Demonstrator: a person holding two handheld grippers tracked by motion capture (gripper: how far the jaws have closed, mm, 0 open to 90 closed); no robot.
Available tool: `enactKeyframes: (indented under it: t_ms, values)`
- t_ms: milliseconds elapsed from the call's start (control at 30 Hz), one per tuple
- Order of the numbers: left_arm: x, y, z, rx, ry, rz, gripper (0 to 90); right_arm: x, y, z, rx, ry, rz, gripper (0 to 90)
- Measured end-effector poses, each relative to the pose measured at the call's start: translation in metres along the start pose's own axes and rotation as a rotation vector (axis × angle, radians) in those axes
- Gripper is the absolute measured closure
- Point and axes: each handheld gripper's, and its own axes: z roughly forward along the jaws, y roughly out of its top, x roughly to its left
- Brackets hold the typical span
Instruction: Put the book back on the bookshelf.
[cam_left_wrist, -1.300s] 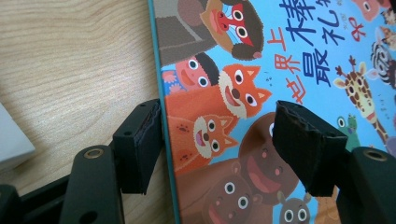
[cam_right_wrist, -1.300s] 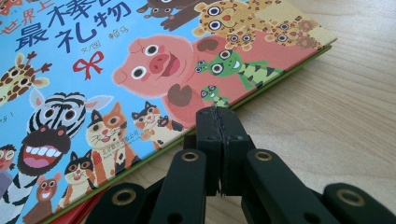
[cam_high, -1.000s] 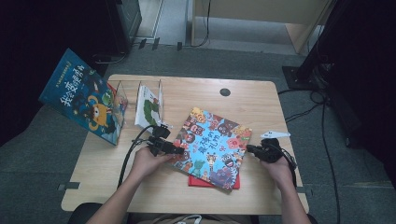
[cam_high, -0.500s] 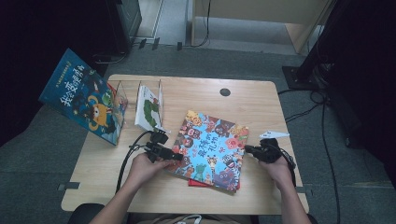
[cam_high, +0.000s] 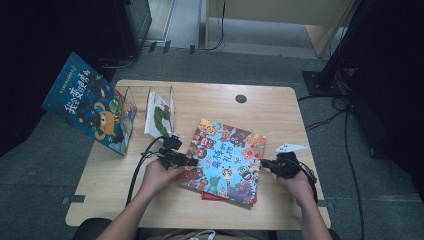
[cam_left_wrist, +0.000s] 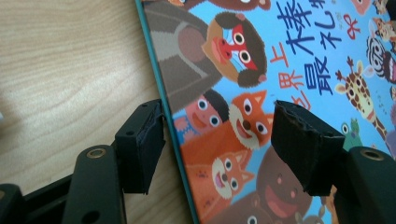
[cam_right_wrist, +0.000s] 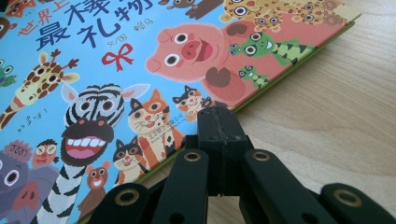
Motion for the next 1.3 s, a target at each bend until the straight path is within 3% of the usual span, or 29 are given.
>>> enactKeyframes:
  t_ms: [233, 433, 633, 767, 933, 1000, 1100, 1167, 1233, 1300]
  values:
    - [0.002, 0.001, 0.001, -0.010, -0.008, -0.011, 35.1, -0.003, -0.001, 0.000, -0.008, 0.016, 0.008, 90.0]
    - [0.003, 0.000, -0.002, -0.015, 0.017, -0.019, 34.3, -0.002, 0.001, 0.004, -0.016, 0.036, 0.017, 90.0]
    - [0.004, -0.002, -0.003, -0.035, 0.039, -0.063, 38.1, 0.001, 0.002, 0.006, -0.018, 0.040, 0.021, 90.0]
    - [0.006, 0.001, -0.004, -0.005, 0.016, -0.137, 44.7, 0.001, 0.001, 0.006, -0.019, 0.043, 0.045, 90.0]
    - [-0.002, 0.005, -0.011, 0.040, 0.050, -0.123, 48.5, -0.002, 0.001, 0.007, -0.021, 0.057, 0.051, 90.0]
    - [-0.002, 0.009, -0.024, -0.003, 0.007, -0.144, 52.0, -0.001, 0.001, 0.007, -0.019, 0.052, 0.051, 90.0]
    - [-0.004, 0.017, -0.048, -0.087, -0.119, -0.189, 55.2, -0.002, 0.001, 0.008, -0.012, 0.049, 0.057, 90.0]
    - [-0.012, 0.028, -0.061, -0.084, -0.152, -0.165, 55.4, -0.003, 0.001, 0.009, -0.009, 0.055, 0.068, 90.0]
    - [-0.023, 0.040, -0.074, -0.064, -0.155, -0.143, 55.4, -0.002, 0.002, 0.011, -0.006, 0.057, 0.076, 90.0]
    - [-0.033, 0.054, -0.083, -0.022, -0.166, -0.110, 56.0, 0.001, 0.004, 0.016, -0.010, 0.069, 0.078, 90.0]
